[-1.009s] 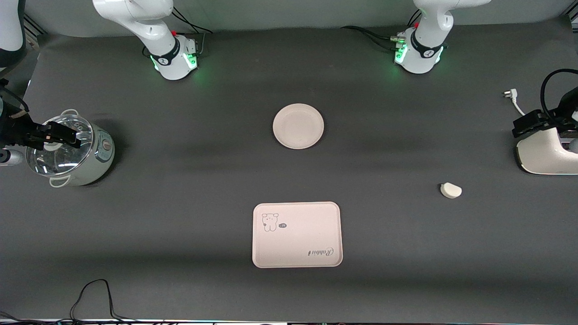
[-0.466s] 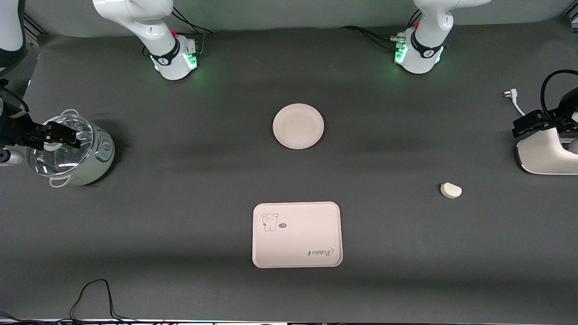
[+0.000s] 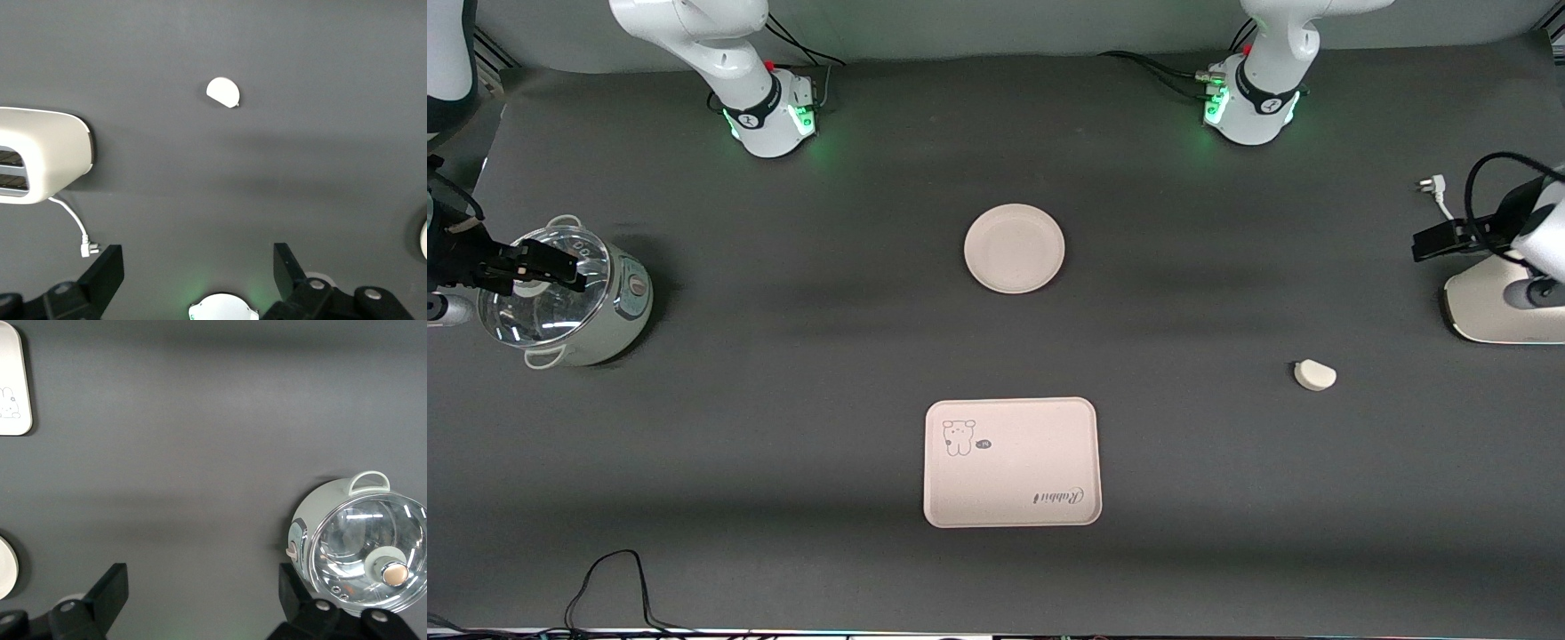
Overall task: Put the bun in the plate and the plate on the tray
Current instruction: 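Reach the left gripper down to the white bun and grasp it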
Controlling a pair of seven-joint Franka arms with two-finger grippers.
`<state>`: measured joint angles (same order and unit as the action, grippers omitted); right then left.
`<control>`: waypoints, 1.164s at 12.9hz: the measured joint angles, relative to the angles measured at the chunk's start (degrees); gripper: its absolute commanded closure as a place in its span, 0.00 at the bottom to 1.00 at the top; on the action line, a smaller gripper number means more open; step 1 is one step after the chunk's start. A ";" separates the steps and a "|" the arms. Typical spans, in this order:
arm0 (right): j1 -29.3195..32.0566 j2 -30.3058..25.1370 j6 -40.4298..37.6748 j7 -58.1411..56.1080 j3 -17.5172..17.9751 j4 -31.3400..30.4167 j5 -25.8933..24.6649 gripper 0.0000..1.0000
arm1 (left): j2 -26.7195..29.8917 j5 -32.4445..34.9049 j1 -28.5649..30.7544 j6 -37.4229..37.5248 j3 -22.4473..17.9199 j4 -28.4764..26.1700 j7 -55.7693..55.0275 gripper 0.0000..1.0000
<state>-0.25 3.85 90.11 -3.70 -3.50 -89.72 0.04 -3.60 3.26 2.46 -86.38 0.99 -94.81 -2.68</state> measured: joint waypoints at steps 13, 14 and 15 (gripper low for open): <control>0.01 0.03 0.00 0.00 0.00 -0.11 0.00 0.00 | -22.71 0.02 1.12 -28.28 -0.08 -9.12 0.00 0.00; 0.01 0.03 0.00 0.00 0.00 -0.10 0.00 0.00 | -23.88 0.02 1.12 -29.36 -0.08 -9.10 -0.03 0.00; 0.01 0.03 0.00 -0.01 0.00 -0.11 0.00 0.00 | -25.04 0.01 1.12 -30.43 -0.08 -9.06 -0.05 0.00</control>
<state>-0.25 3.88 90.11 -3.71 -3.50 -89.83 0.04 -28.63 3.27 3.59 -116.81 0.91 -103.87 -2.74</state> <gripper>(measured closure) 0.000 0.000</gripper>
